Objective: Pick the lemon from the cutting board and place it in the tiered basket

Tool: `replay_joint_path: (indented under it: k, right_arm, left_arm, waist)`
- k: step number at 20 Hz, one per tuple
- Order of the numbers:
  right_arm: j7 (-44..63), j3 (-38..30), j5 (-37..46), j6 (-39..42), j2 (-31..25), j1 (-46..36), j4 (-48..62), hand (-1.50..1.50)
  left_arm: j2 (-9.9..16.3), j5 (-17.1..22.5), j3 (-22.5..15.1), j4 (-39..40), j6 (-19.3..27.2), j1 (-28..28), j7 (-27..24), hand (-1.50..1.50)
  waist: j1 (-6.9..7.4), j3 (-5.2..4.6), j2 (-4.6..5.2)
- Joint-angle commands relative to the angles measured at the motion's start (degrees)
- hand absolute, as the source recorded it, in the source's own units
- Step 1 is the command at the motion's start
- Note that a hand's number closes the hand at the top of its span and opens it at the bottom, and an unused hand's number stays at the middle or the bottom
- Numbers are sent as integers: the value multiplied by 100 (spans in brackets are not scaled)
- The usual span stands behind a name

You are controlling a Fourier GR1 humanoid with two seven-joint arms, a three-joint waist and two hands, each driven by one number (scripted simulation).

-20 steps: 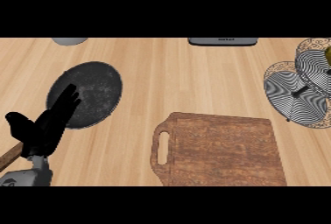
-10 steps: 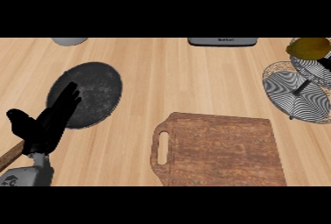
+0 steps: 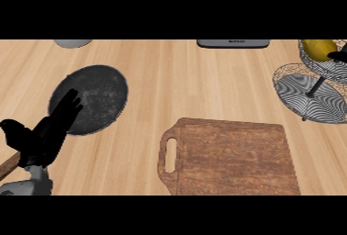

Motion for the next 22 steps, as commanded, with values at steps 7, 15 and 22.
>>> replay_joint_path:
  k: [7,15,22]
  right_arm:
    - [373,-1338,-1549,399,-150,-326,231,-150]
    - [130,-2280,-2129,250,-1073,-158,977,-150]
    - [-429,-3014,-2492,780,-2349,186,2277,-150]
  left_arm:
    - [-103,-167,-11,336,25,-18,-334,0]
    - [-6,-82,40,30,-38,-63,18,0]
    - [-108,-93,117,347,-48,-37,-386,0]
  waist:
    - [-67,-7,-2]
    - [-6,-2,13]
    - [36,8,62]
